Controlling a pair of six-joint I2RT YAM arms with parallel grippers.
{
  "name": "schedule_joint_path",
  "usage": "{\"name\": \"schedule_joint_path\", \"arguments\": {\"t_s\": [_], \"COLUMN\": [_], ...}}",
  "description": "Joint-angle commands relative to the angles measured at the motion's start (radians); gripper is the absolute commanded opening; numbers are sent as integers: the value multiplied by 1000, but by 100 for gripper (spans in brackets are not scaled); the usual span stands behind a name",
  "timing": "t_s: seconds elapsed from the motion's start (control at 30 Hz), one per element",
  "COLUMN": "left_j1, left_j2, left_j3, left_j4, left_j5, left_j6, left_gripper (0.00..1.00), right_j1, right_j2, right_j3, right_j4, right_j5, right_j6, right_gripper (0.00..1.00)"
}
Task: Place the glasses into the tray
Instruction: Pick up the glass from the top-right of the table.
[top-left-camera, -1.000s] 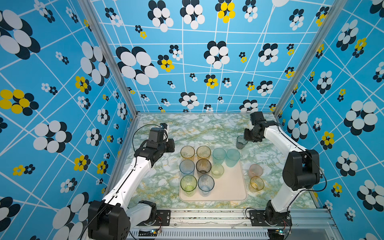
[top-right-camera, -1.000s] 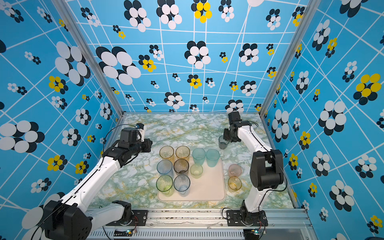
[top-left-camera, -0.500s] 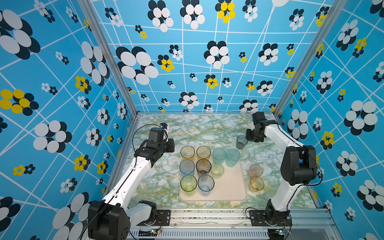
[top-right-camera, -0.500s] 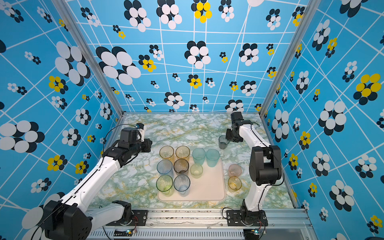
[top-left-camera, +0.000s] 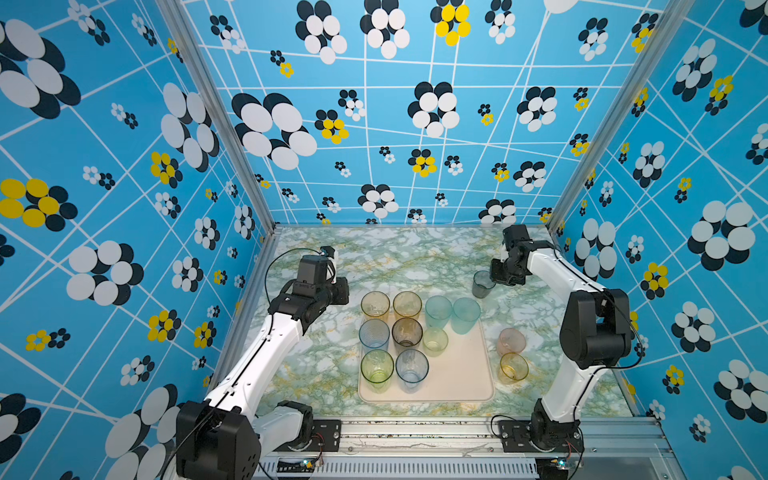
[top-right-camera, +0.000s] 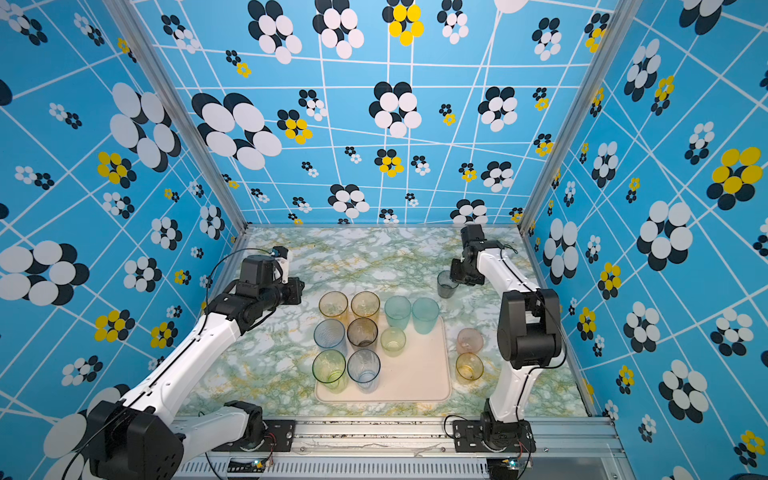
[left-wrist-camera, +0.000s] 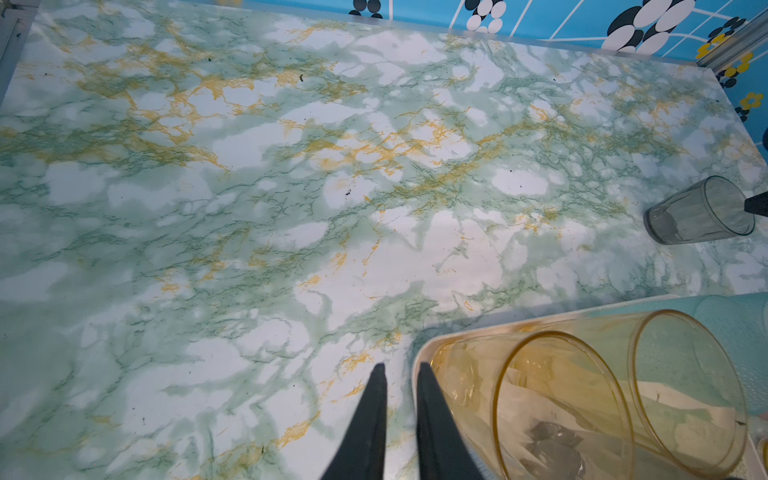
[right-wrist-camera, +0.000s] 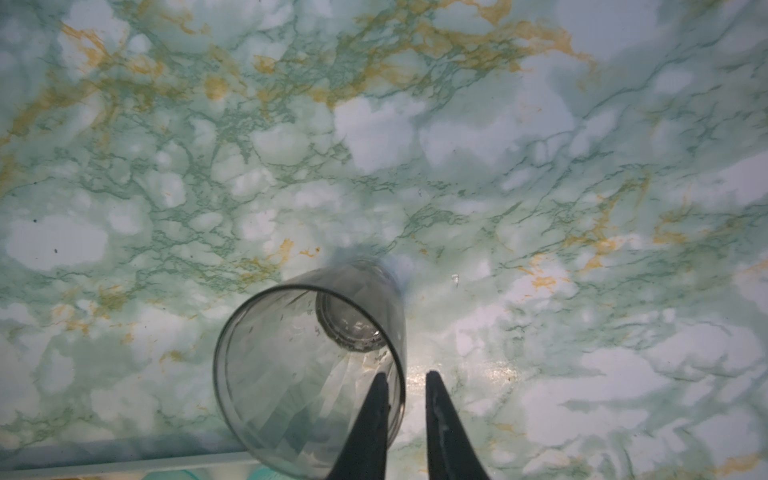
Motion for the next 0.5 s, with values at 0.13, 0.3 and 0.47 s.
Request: {"name": "schedule_joint_path", "arguments": {"t_s": [0.13,0.3,0.47], "left_j1": [9,12,14], "left_j2": [-10,-7,-7], "left_j3": [-1,-1,-1], "left_j4": [-13,-12,-12], "left_j5": [-11,-10,-8], "left_j6": [20,18,20], "left_gripper": [17,17,17], "right_j1": [1,1,1], "right_j2": [30,35,35], "right_j3": [28,30,28], "right_j4": [-14,-17,-18], "right_j5": [-22,-20,-16], "right_j6": [-7,-9,-12], "right_gripper": [16,13,8]}}
